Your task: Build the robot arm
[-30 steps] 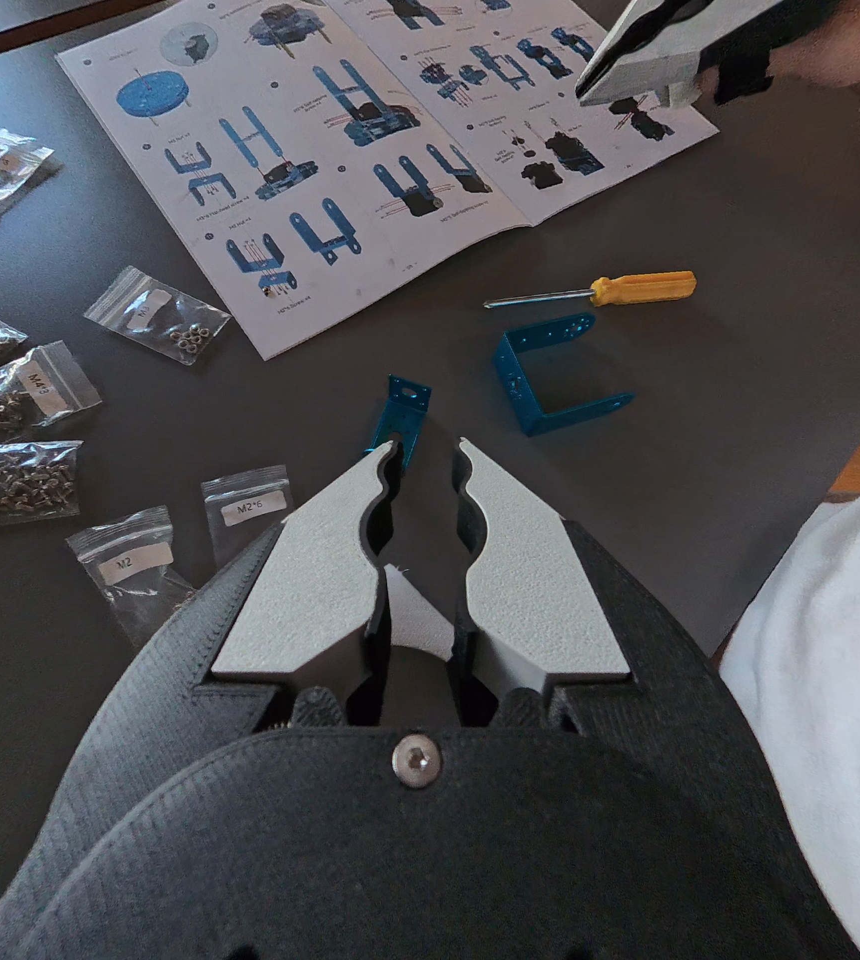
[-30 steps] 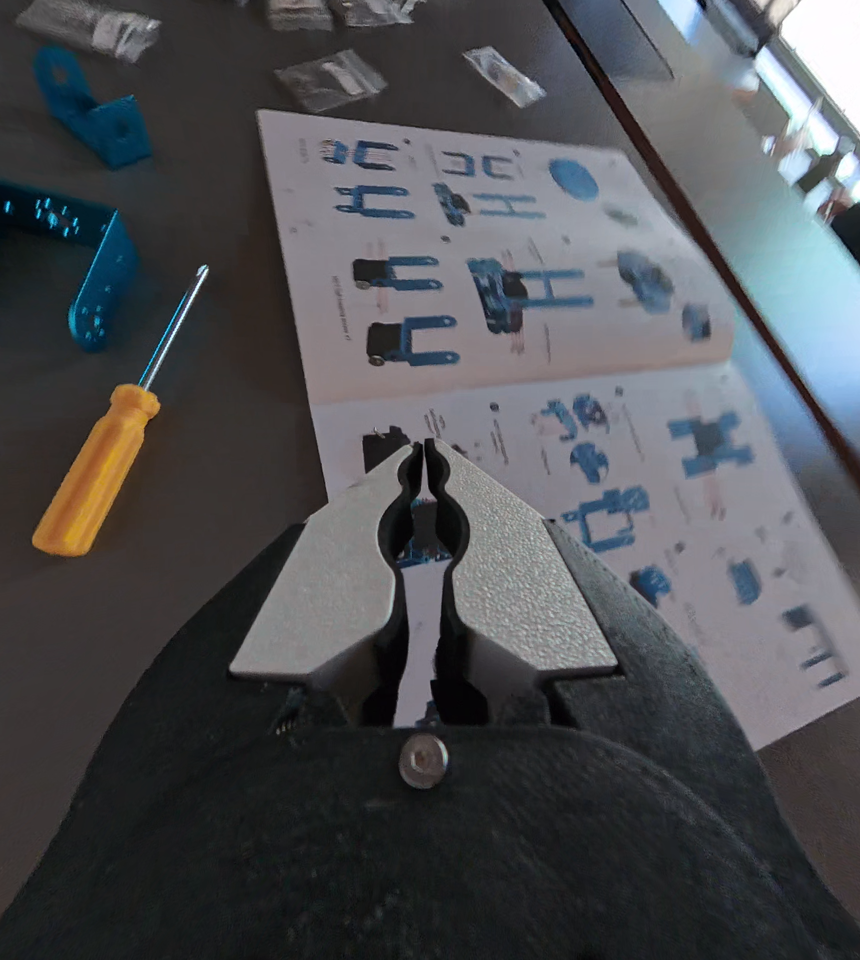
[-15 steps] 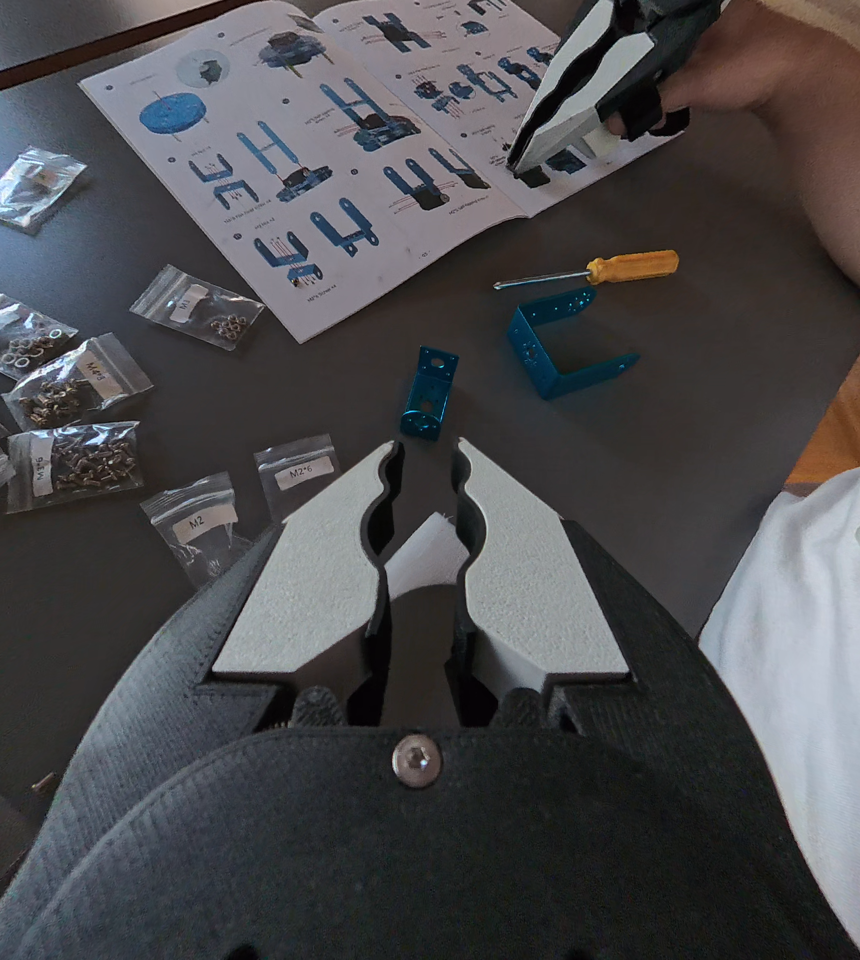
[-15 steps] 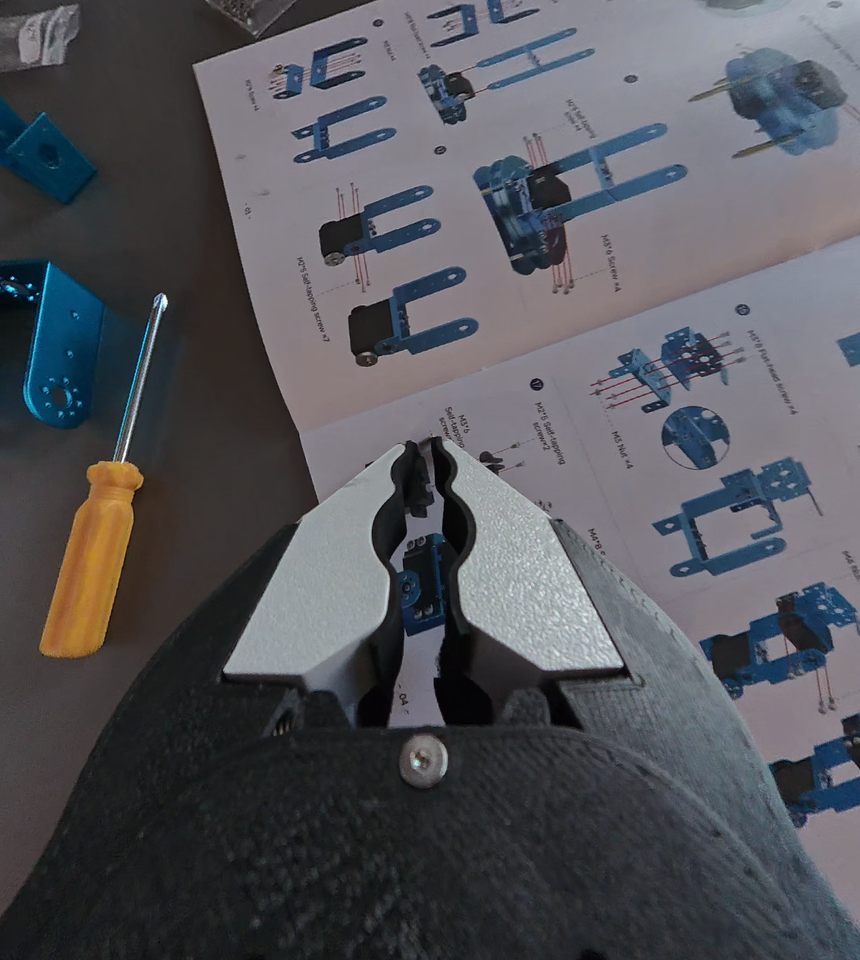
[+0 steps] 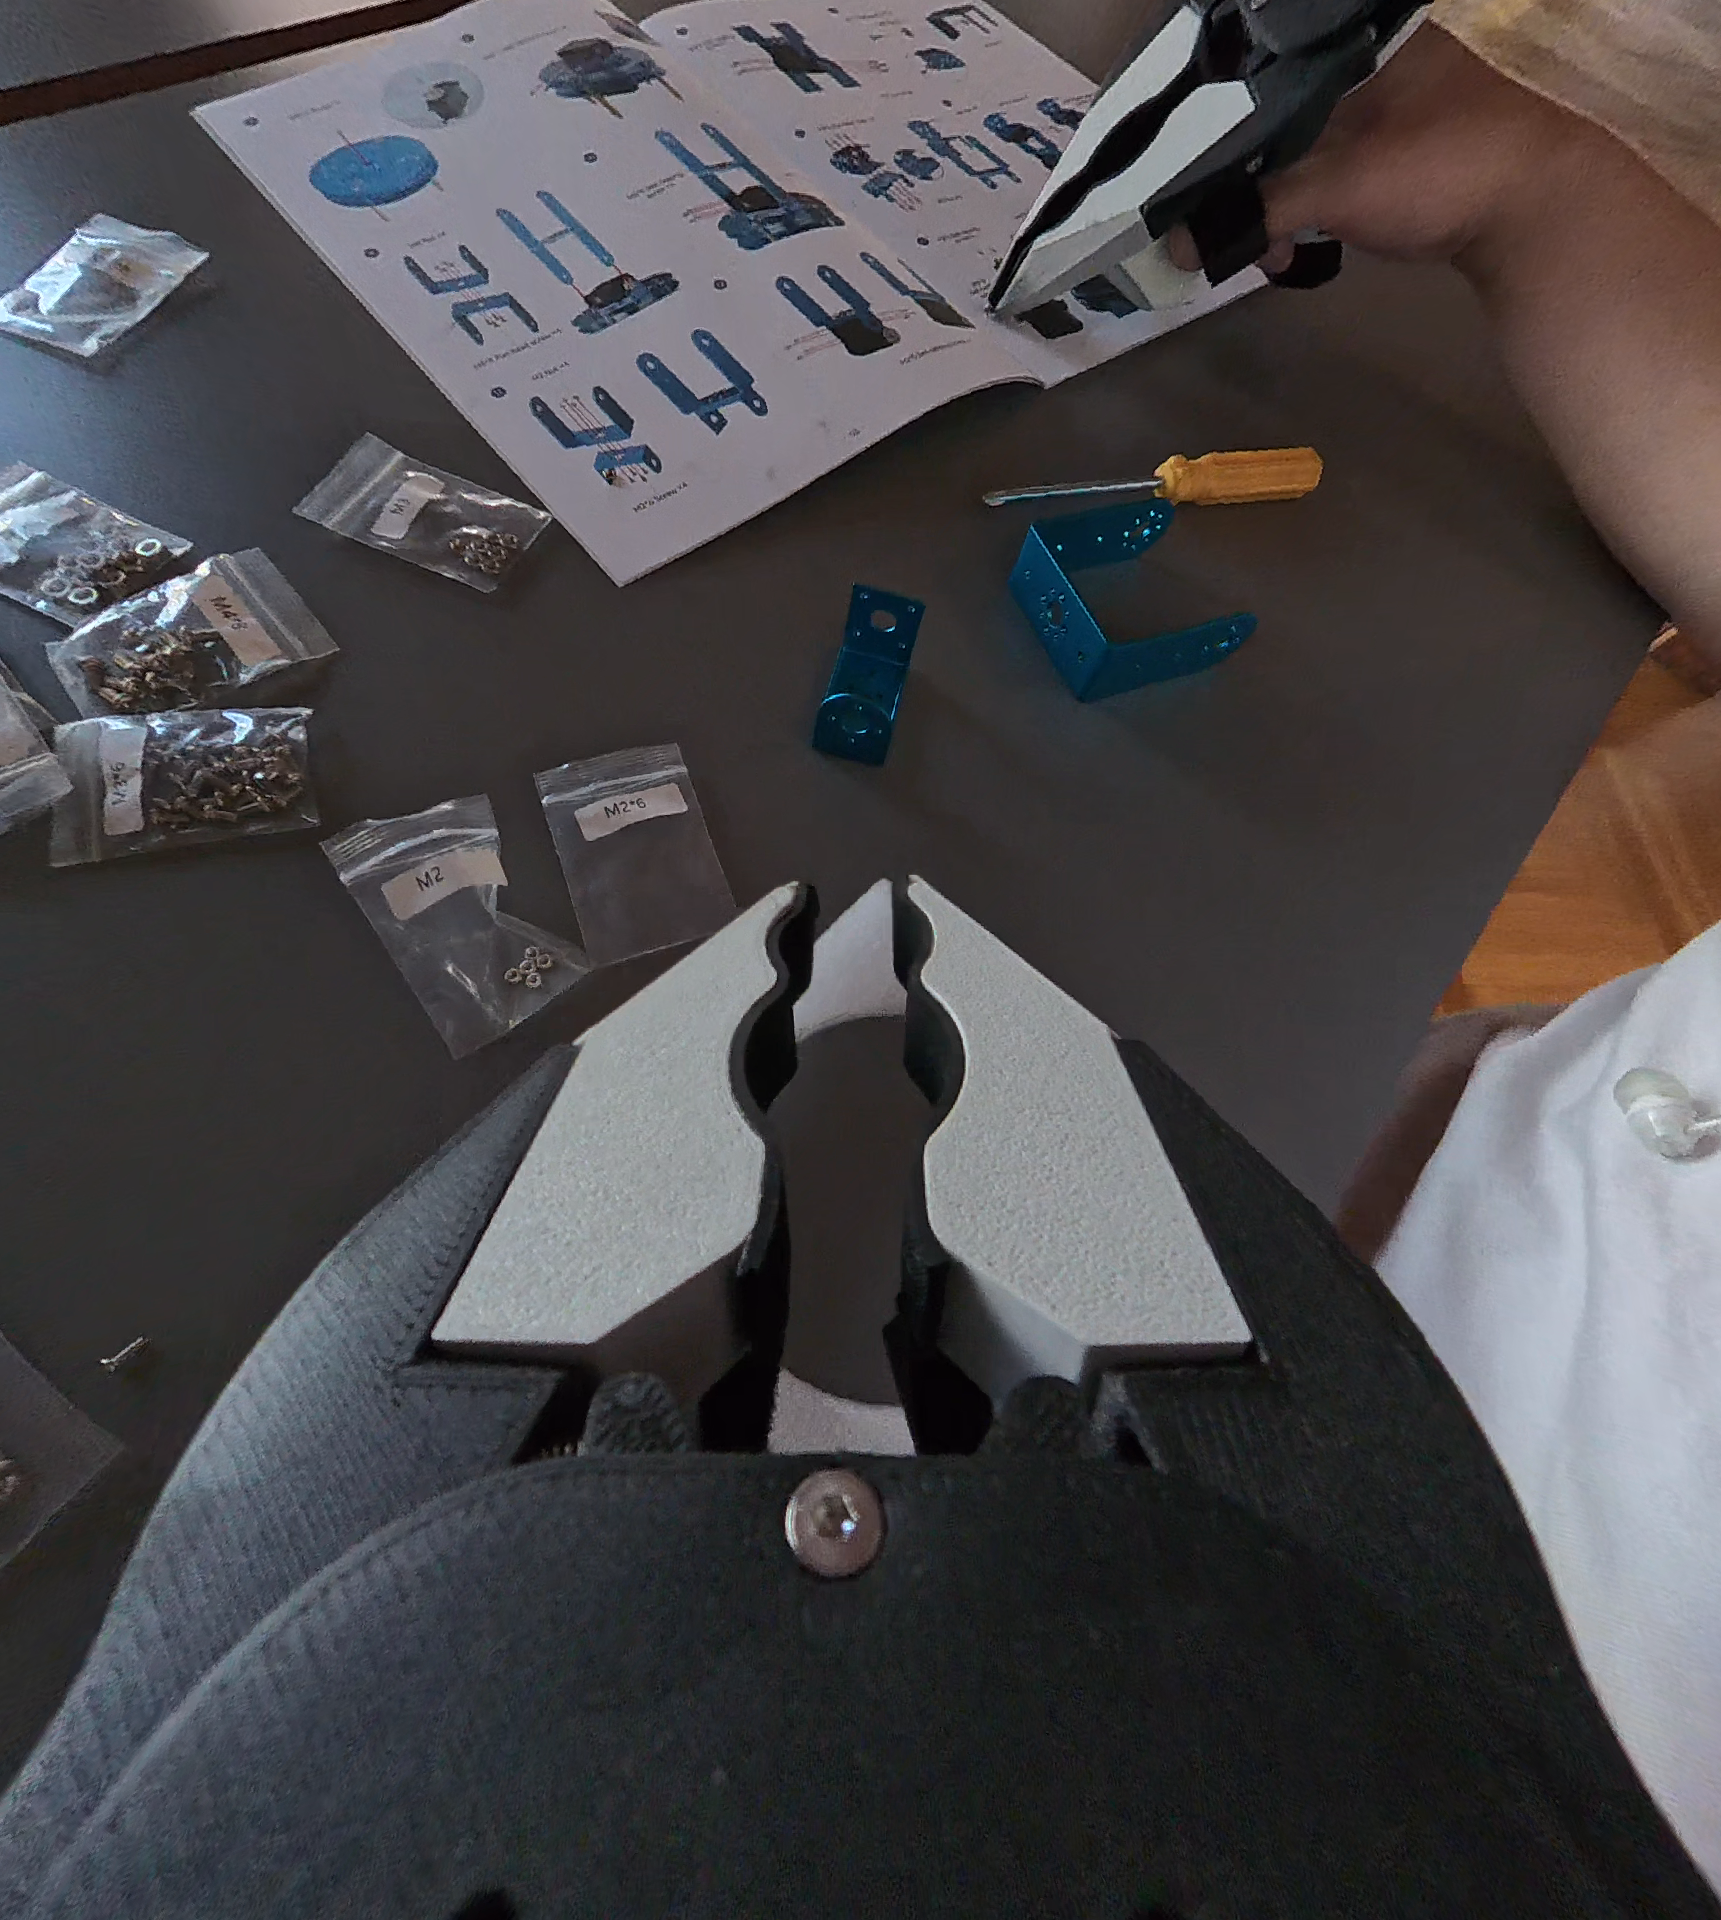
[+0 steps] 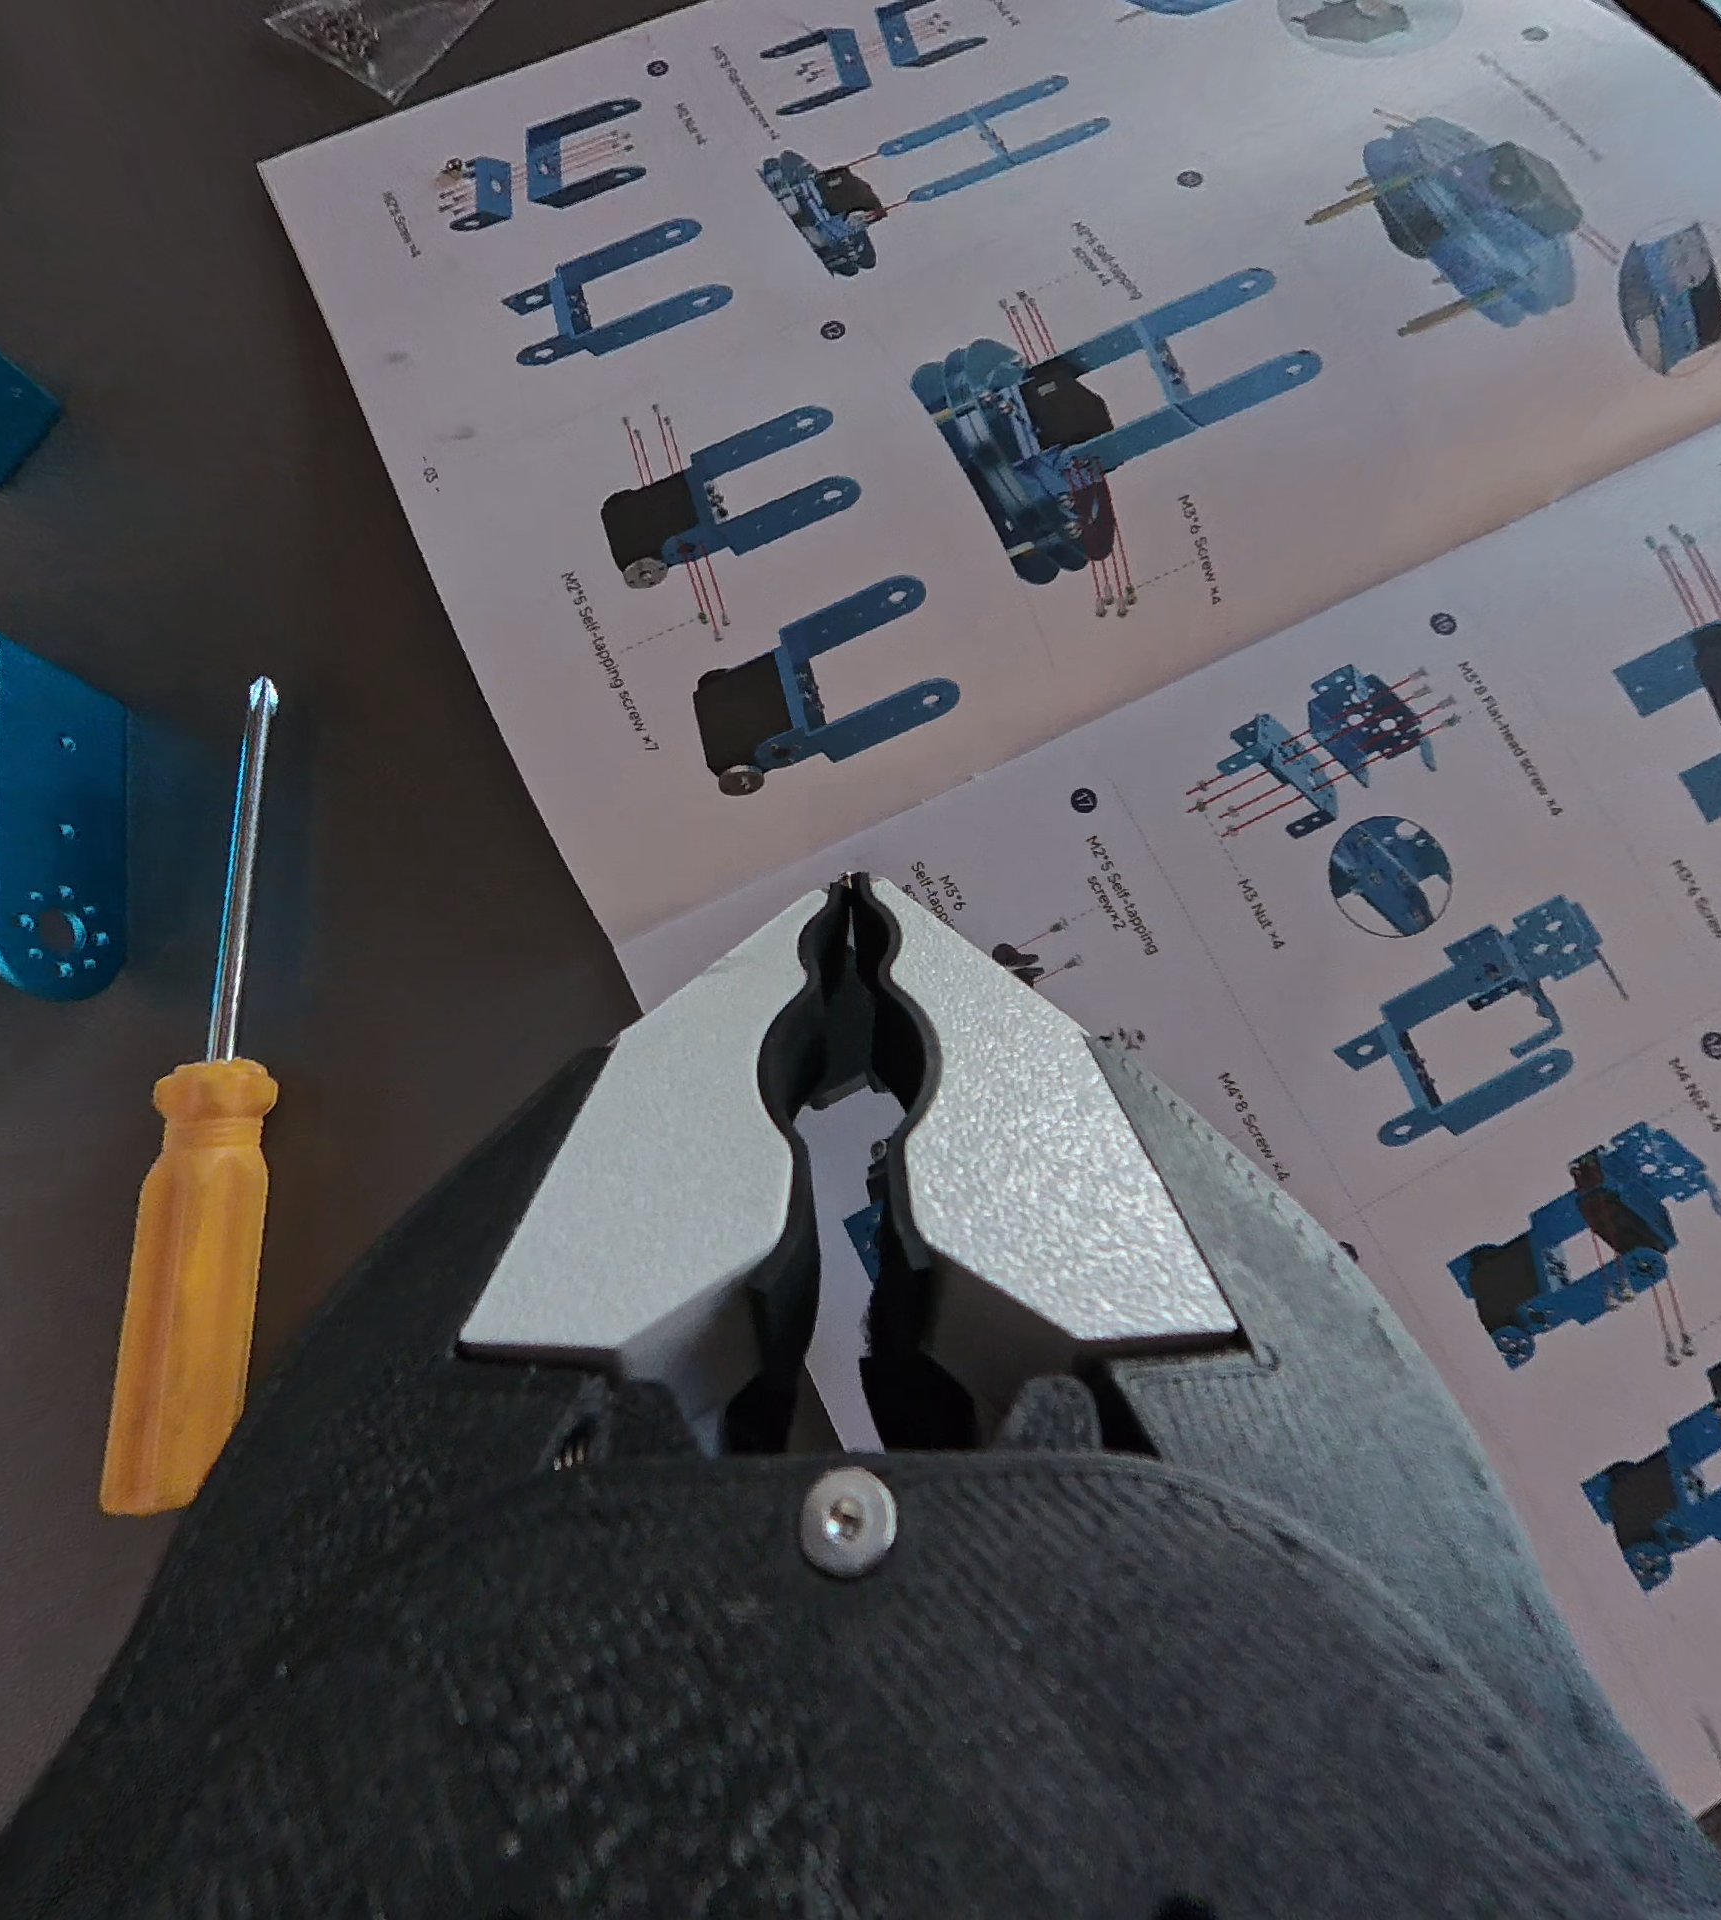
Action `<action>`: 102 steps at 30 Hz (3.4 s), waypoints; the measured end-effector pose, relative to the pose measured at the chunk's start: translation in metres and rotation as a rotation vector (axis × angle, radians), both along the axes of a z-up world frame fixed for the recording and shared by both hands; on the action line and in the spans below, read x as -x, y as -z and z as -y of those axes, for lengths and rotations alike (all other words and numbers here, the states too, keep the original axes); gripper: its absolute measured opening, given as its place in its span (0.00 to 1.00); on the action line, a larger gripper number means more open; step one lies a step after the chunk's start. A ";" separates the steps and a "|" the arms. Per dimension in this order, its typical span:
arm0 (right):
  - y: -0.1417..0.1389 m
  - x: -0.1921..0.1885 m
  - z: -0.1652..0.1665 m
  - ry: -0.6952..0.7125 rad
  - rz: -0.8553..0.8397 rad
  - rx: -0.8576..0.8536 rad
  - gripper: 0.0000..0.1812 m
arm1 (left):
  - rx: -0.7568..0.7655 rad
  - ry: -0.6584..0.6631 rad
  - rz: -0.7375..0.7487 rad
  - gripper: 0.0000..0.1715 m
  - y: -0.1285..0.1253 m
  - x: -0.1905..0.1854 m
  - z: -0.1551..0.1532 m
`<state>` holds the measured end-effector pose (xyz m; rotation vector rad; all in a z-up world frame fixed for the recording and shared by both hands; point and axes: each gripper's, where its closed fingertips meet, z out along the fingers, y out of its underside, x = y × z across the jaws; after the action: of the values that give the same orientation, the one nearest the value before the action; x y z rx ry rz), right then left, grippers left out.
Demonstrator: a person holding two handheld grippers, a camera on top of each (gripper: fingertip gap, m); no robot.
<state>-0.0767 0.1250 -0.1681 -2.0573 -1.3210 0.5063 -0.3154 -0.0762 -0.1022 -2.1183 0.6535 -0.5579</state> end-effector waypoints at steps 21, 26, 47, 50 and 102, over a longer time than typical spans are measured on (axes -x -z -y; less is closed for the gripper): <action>-0.032 -0.032 0.029 -0.189 -0.211 -0.219 0.00 | 0.095 -0.237 0.116 0.11 0.019 -0.139 -0.041; -0.057 -0.020 0.036 -0.174 -0.346 -0.260 0.00 | 0.118 -0.317 -0.035 0.12 0.029 -0.136 -0.051; -0.088 -0.030 0.011 -0.050 -0.320 -0.529 0.00 | 0.211 0.013 0.067 0.00 0.030 -0.133 -0.056; -0.110 -0.018 0.015 -0.034 -0.352 -0.559 0.00 | 0.203 0.062 0.195 0.00 0.010 -0.127 -0.069; -0.050 0.066 0.025 -0.196 -0.122 -0.607 0.03 | 0.036 -0.162 0.370 0.00 -0.052 -0.018 -0.141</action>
<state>-0.1424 0.1000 -0.1183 -1.3907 -1.3978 0.2612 -0.2973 0.0652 -0.0503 -2.0046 0.2626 -0.8470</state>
